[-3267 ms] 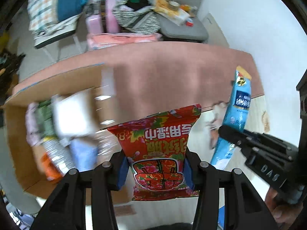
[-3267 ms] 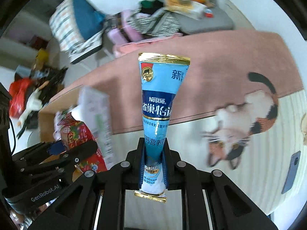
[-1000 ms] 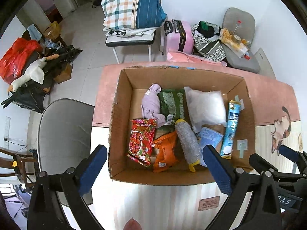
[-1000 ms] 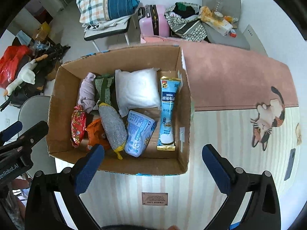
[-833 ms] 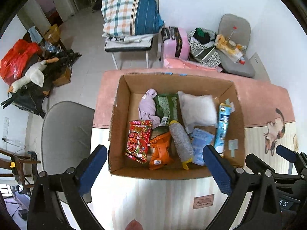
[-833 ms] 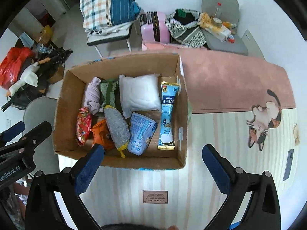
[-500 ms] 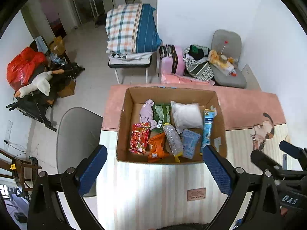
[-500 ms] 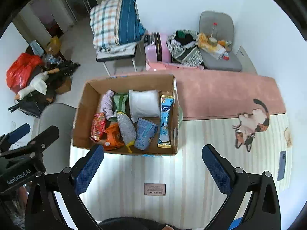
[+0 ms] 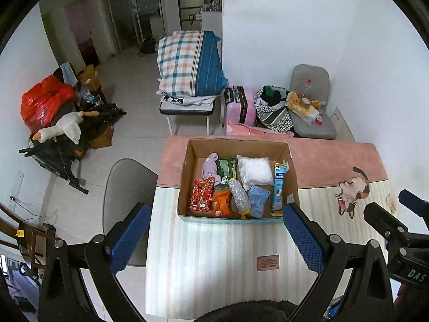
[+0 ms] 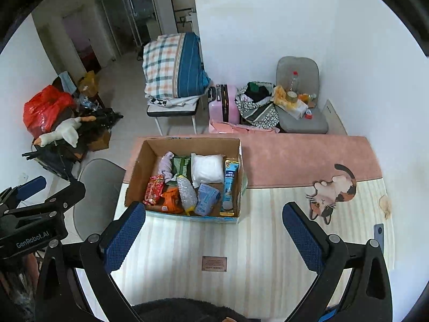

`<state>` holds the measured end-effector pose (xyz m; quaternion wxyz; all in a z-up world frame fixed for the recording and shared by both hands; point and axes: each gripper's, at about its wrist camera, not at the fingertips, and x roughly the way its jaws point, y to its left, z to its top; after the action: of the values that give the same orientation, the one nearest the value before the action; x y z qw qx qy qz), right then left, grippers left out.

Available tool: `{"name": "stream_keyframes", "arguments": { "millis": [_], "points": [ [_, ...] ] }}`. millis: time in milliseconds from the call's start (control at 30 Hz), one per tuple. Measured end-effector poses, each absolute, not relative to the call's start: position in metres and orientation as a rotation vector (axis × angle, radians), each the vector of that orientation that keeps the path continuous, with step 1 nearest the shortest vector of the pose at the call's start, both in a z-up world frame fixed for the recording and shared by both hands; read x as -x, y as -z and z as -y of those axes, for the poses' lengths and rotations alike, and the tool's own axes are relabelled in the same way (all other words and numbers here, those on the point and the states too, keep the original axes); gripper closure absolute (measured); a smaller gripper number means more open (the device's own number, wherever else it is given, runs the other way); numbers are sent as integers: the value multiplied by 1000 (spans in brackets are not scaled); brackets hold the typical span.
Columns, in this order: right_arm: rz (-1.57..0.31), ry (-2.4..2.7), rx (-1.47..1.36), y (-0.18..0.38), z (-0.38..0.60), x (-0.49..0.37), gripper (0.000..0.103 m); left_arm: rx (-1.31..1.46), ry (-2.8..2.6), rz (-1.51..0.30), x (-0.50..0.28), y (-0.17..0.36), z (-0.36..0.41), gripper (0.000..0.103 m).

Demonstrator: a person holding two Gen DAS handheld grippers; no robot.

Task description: Organize soft objects

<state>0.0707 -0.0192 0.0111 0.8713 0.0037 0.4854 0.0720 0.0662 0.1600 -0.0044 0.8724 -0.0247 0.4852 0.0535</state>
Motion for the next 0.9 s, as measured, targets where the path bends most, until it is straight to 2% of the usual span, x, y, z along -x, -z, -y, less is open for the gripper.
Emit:
{"name": "stream_keyframes", "arguments": {
  "millis": [233,900],
  "points": [
    [-993,-135,-4,-25,23,-56,0,46,-105,-994,-58,1,-157,1],
    [-997,-76,33,-16,24,-70,0,40,-119,-991,-56,7,-155,1]
  ]
}}
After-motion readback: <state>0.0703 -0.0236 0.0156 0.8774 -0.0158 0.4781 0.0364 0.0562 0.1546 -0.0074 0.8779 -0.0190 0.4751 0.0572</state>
